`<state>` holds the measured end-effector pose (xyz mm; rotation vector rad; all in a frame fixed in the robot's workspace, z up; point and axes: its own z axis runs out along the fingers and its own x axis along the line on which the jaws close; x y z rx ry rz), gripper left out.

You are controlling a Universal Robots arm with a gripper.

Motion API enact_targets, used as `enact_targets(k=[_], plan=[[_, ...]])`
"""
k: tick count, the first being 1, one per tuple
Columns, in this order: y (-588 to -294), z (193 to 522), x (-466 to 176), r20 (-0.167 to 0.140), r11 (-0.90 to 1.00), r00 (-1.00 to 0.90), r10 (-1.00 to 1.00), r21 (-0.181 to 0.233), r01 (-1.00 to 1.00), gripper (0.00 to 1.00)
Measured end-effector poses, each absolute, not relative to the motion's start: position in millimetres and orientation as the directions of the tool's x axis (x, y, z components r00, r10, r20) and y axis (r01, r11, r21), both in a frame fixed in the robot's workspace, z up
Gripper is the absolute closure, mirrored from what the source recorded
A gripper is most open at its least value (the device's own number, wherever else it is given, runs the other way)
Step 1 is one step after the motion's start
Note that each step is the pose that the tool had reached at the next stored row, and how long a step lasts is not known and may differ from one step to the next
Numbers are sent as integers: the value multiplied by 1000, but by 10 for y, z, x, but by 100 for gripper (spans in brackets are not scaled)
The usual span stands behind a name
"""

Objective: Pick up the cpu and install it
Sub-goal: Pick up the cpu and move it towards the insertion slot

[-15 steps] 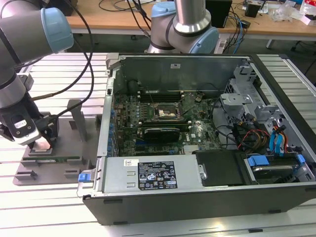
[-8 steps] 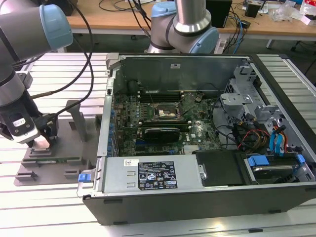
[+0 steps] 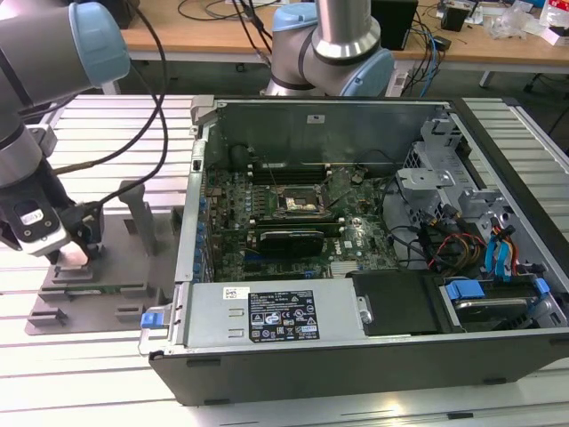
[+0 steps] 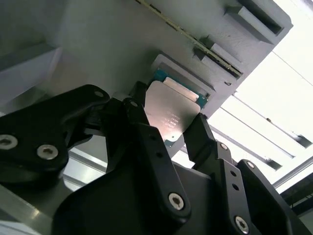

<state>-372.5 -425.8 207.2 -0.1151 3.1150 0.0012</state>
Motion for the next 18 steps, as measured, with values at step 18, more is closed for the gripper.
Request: enact_targets(k=[18], plan=[[-4253, 2409, -3725, -24, 997, -997, -74, 0, -74, 45]])
